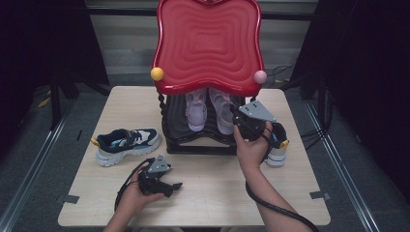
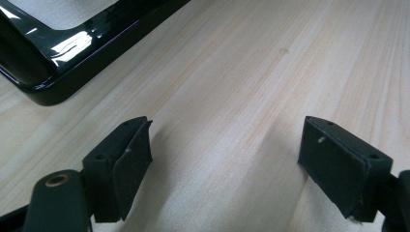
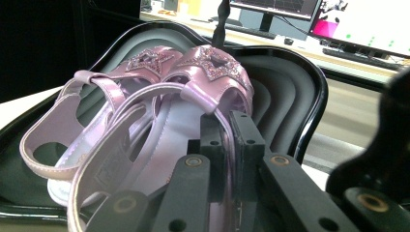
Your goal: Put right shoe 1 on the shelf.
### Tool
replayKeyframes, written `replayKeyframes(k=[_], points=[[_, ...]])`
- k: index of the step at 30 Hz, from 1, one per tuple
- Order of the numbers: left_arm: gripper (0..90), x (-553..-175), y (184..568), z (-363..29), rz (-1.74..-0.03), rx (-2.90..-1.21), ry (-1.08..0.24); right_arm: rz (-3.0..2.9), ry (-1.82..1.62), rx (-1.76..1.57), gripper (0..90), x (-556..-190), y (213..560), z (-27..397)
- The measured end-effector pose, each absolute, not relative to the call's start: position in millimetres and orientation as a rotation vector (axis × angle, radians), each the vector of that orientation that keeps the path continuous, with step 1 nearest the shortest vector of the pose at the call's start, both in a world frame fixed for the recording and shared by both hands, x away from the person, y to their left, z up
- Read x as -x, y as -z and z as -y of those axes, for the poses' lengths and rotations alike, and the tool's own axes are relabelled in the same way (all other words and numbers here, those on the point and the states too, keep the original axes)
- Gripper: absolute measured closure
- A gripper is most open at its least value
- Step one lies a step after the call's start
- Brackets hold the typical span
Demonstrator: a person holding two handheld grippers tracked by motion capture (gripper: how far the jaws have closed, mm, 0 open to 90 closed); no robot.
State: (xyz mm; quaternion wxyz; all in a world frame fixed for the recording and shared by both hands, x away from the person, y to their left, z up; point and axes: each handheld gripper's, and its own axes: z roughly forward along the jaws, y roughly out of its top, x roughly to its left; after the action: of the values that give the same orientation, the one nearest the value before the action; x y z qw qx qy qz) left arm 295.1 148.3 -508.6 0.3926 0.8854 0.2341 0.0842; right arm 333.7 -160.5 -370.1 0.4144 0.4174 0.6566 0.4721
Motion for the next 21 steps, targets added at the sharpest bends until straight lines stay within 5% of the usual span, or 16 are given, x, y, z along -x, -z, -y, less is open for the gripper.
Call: replayKeyframes(k=[21], points=[[18.2,-295,509,-148,-0.593,-2.248,-0.213,-1.583,-1.113,-1.08,84.9,-343,378,145]])
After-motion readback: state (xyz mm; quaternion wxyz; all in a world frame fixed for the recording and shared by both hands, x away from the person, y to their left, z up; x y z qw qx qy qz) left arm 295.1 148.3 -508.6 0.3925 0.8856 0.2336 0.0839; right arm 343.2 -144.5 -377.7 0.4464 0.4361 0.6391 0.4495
